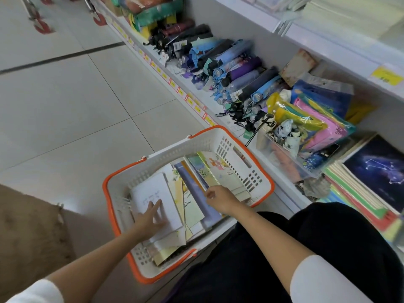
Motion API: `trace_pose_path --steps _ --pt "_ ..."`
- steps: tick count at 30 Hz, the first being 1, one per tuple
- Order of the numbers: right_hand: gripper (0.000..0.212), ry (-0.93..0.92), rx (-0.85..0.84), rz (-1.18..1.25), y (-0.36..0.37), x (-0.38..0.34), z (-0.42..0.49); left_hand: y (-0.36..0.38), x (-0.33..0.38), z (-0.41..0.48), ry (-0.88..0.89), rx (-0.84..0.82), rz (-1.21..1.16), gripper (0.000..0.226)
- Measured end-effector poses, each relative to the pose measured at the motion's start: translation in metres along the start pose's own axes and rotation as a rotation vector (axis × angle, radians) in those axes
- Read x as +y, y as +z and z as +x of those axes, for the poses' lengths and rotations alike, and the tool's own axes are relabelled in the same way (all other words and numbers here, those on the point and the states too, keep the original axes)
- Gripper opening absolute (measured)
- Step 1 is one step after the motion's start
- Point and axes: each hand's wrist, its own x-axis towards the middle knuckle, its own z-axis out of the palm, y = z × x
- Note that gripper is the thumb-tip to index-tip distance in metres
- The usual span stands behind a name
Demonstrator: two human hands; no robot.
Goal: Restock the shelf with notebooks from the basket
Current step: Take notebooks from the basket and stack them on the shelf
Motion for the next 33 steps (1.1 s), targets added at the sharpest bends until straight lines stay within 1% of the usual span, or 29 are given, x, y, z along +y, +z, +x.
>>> trace_pose_path --steps 3,5,6,8,9,10,11,13,14,16,18,19,20,21,22,25,26,28,30,33 --pt "0.031 0.037 -0.034 0.03 0.01 -0.003 0.0 0.005 0.001 -0.004 0.062 0.005 0.027 0.078" --pt "0.035 0.069 -0.05 0.015 0.02 -0.002 0.002 0.003 0.0 -0.006 0.075 0.111 -0.029 0.069" --pt "0.035 0.077 -0.063 0.002 0.026 0.002 0.003 0.001 0.0 -0.007 0.045 0.194 -0.105 0.067" --pt "0.027 0.075 -0.117 -0.035 0.033 0.004 0.003 -0.004 0.003 -0.006 -0.103 0.322 -0.252 0.069" --pt "0.033 0.08 -0.148 -0.053 0.034 0.005 0.003 -0.007 0.004 -0.005 -0.186 0.325 -0.284 0.072" --pt "0.045 0.088 -0.173 -0.06 0.034 0.005 0.004 -0.006 0.004 -0.001 -0.245 0.284 -0.291 0.078" --pt "0.055 0.102 -0.192 -0.062 0.033 0.003 0.003 -0.005 0.005 0.002 -0.277 0.212 -0.298 0.088" --pt "0.064 0.126 -0.219 -0.051 0.033 0.001 0.004 -0.001 0.012 0.004 -0.284 0.119 -0.345 0.108" --pt "0.066 0.139 -0.234 -0.04 0.033 0.001 0.005 0.002 0.016 0.005 -0.269 0.121 -0.364 0.111" --pt "0.07 0.164 -0.254 -0.003 0.038 0.0 0.006 0.006 0.025 0.003 -0.23 0.187 -0.384 0.11" --pt "0.065 0.173 -0.26 0.064 0.044 -0.002 0.006 0.005 0.029 0.0 -0.212 0.256 -0.385 0.11" --pt "0.056 0.164 -0.251 0.095 0.047 -0.004 0.006 0.005 0.03 0.0 -0.209 0.294 -0.378 0.112" --pt "0.042 0.145 -0.235 0.121 0.05 -0.004 0.008 0.004 0.027 0.003 -0.218 0.312 -0.417 0.116" --pt "0.03 0.131 -0.218 0.136 0.052 -0.006 0.007 0.003 0.027 0.002 -0.231 0.308 -0.504 0.116" --pt "0.026 0.119 -0.199 0.152 0.054 -0.007 0.008 0.002 0.028 0.002 -0.252 0.298 -0.605 0.11" --pt "0.034 0.116 -0.151 0.181 0.055 -0.004 0.009 0.0 0.034 0.001 -0.293 0.231 -0.816 0.07" --pt "0.035 0.117 -0.135 0.19 0.055 -0.004 0.008 -0.001 0.035 0.002 -0.285 0.209 -0.873 0.063" --pt "0.033 0.139 -0.117 0.221 0.052 -0.002 0.008 -0.005 0.038 0.003 -0.271 0.181 -0.958 0.059" --pt "0.028 0.154 -0.094 0.236 0.049 0.001 0.008 -0.01 0.042 0.006 -0.241 0.186 -1.003 0.052" --pt "0.023 0.14 0.001 0.283 0.037 0.003 0.006 -0.024 0.056 0.009 -0.146 0.181 -1.077 0.04"
